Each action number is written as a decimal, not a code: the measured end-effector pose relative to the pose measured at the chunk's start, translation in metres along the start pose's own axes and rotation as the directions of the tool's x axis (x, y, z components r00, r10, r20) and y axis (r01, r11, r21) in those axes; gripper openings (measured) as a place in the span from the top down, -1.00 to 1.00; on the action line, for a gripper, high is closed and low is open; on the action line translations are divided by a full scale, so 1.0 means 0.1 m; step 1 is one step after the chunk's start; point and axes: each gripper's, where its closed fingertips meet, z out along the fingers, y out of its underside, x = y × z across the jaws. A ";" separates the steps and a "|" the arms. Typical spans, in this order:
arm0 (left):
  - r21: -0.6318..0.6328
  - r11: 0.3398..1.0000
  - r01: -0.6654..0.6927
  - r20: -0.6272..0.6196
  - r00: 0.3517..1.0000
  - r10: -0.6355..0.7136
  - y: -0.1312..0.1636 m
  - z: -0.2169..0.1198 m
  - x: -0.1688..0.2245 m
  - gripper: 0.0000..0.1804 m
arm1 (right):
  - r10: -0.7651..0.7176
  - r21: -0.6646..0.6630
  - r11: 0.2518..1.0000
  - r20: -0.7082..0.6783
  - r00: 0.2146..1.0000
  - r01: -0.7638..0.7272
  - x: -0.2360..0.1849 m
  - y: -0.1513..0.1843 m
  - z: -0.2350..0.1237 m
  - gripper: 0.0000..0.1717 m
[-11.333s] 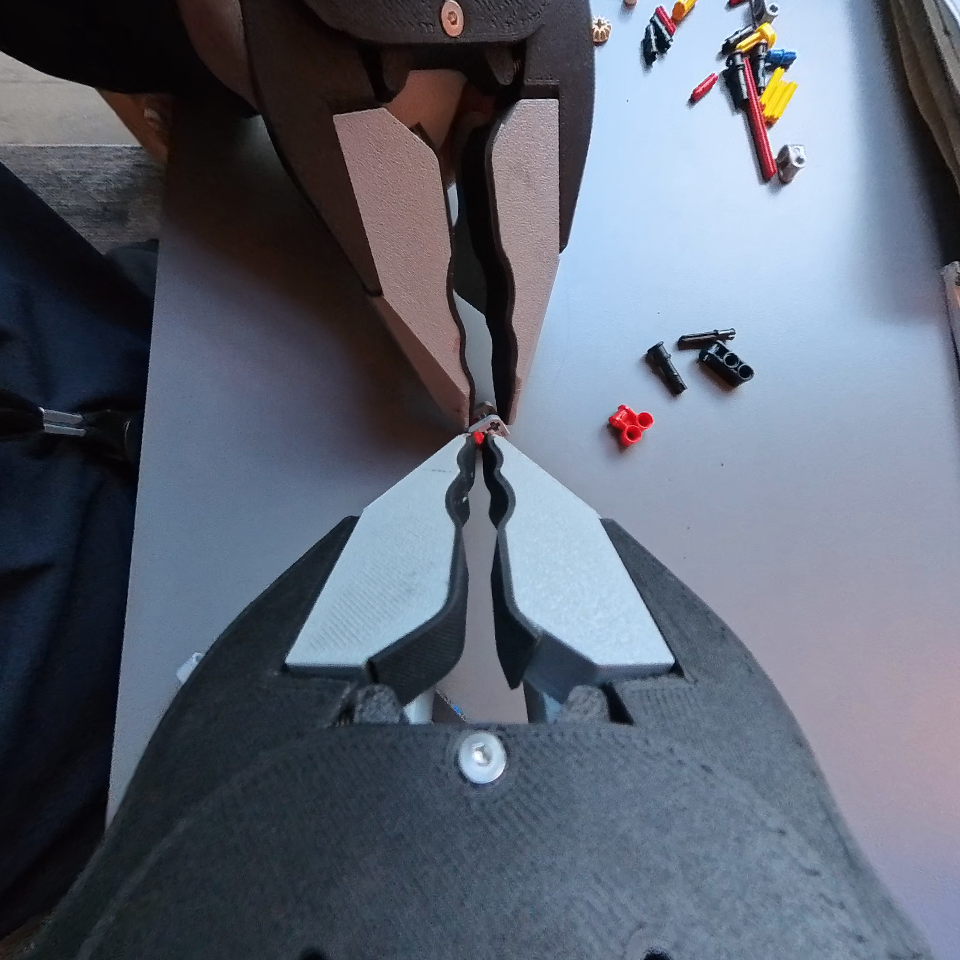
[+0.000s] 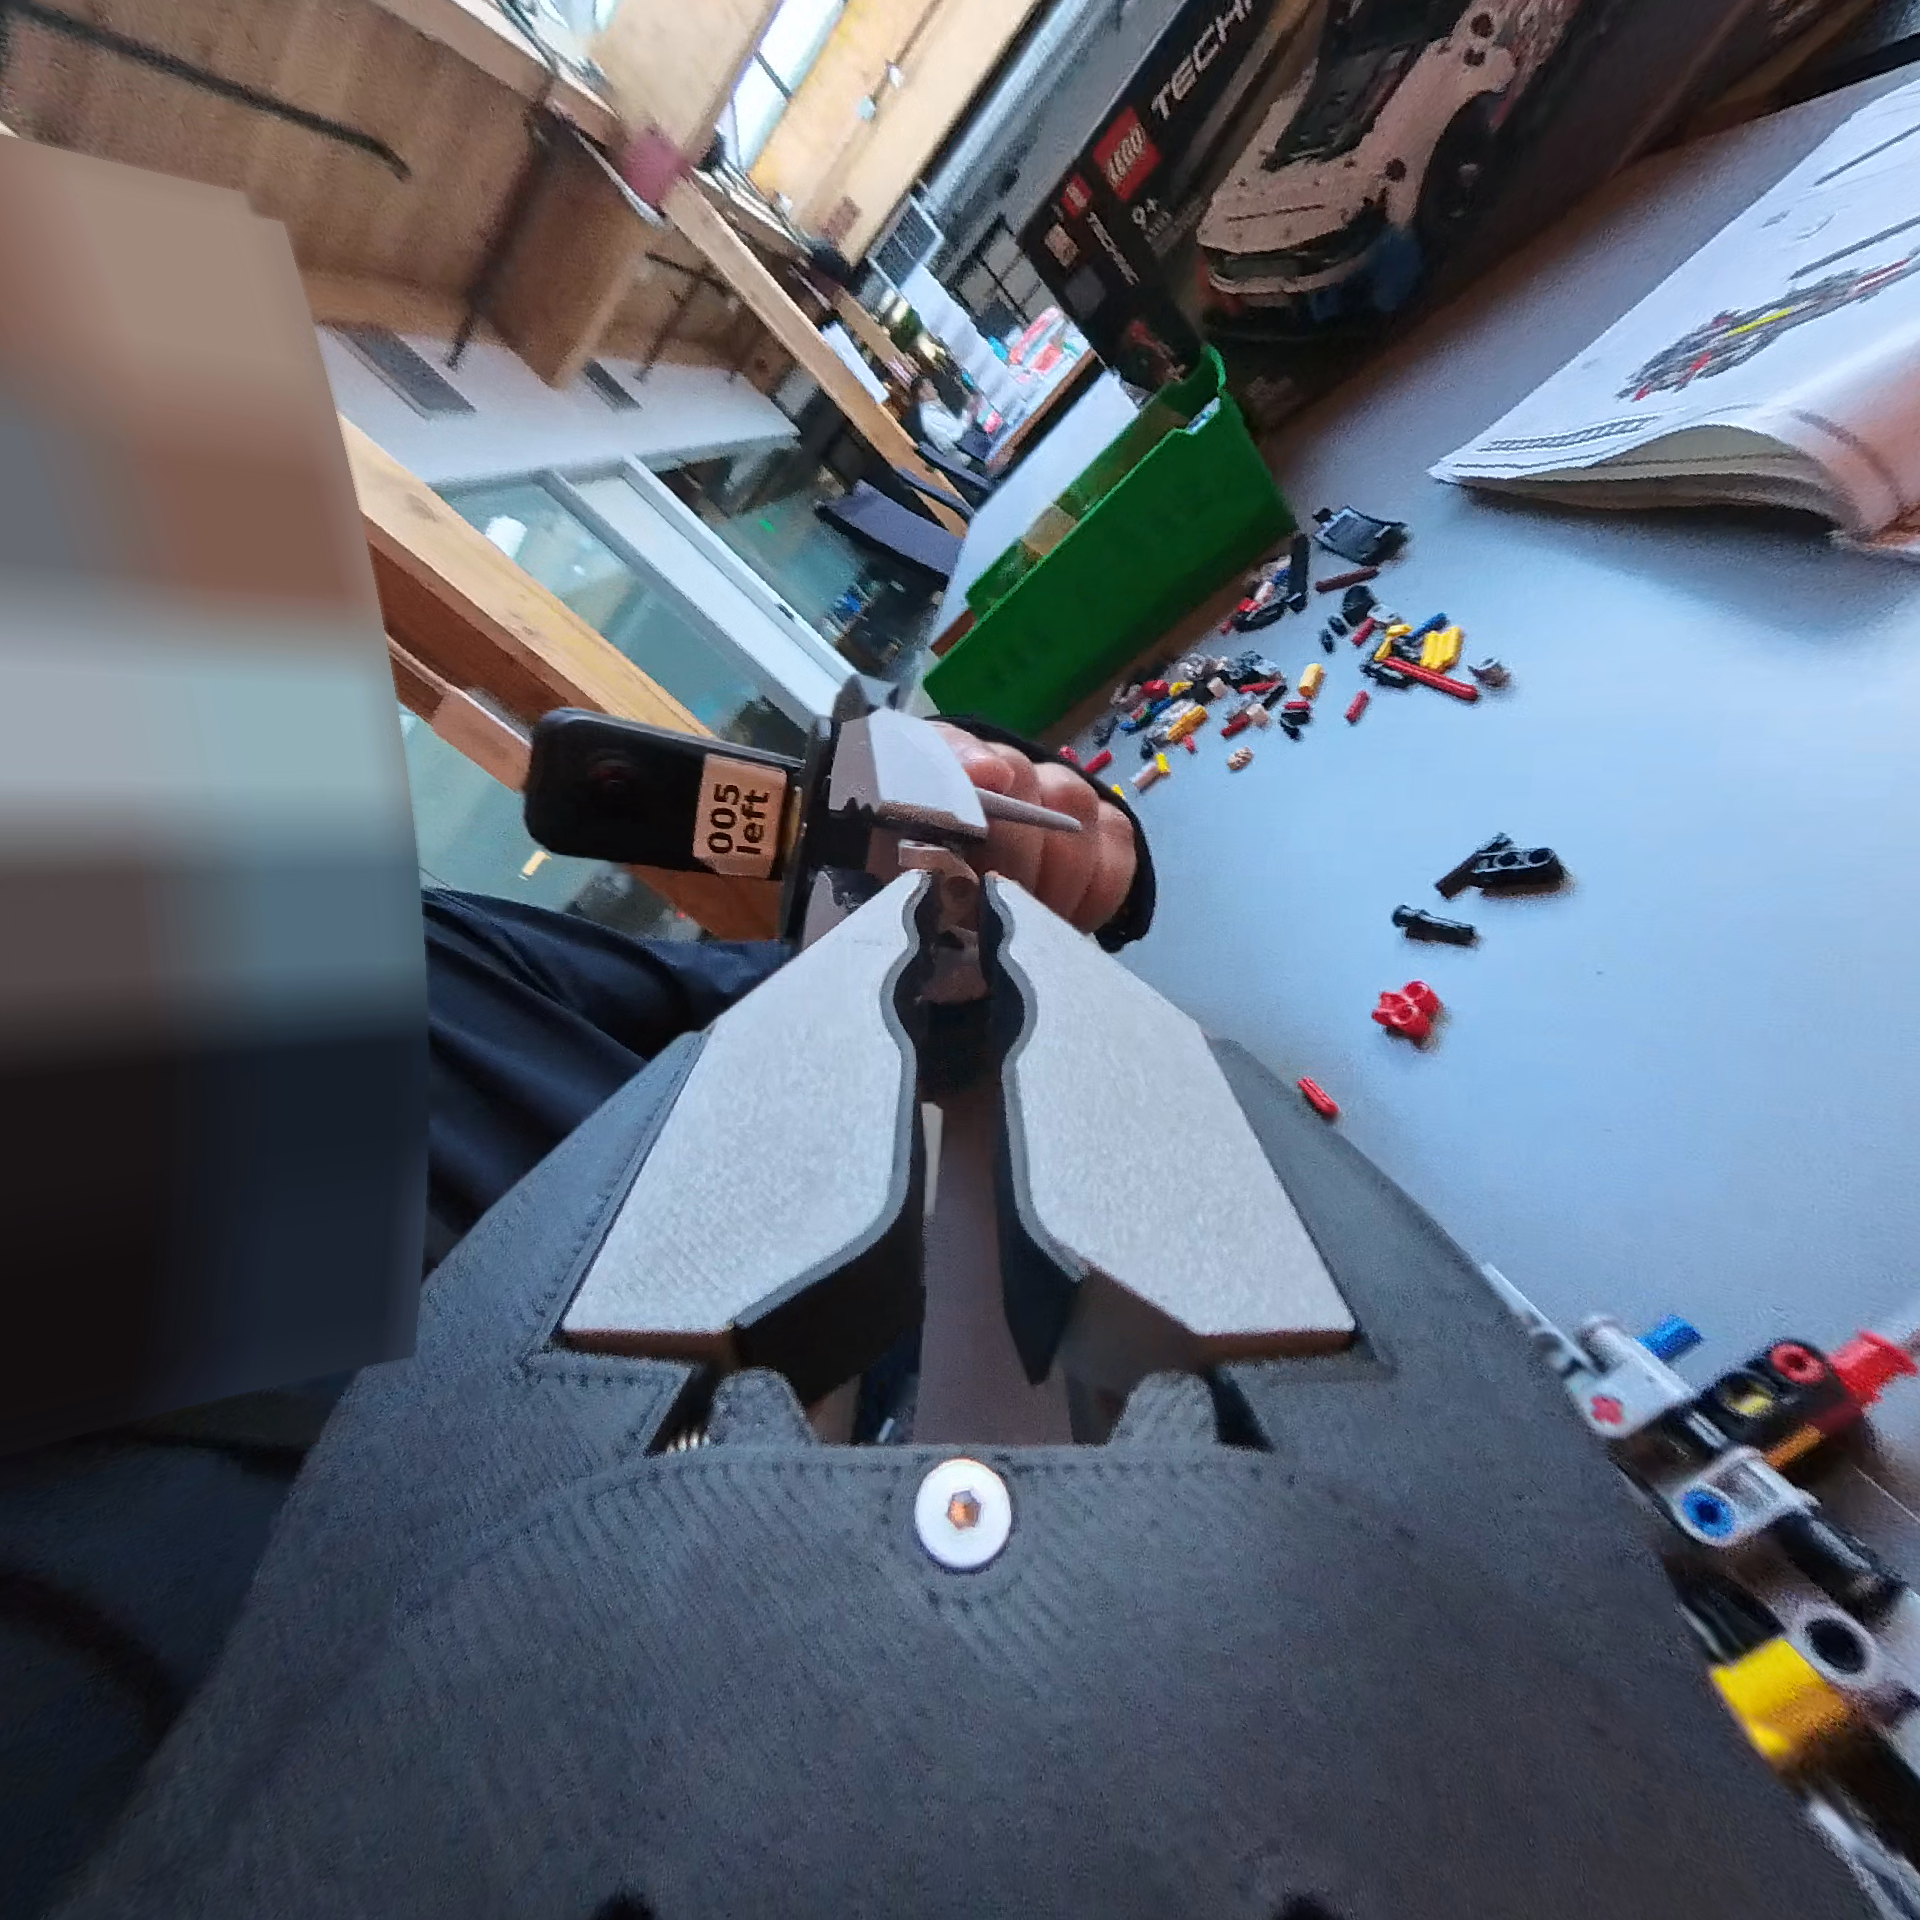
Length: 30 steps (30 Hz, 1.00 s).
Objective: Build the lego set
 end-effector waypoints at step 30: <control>-0.653 0.742 -0.149 -0.225 0.974 -0.002 1.38 -1.04 0.26 0.66 | -0.728 -0.665 0.616 -0.276 0.627 0.422 0.78 0.92 0.62 0.88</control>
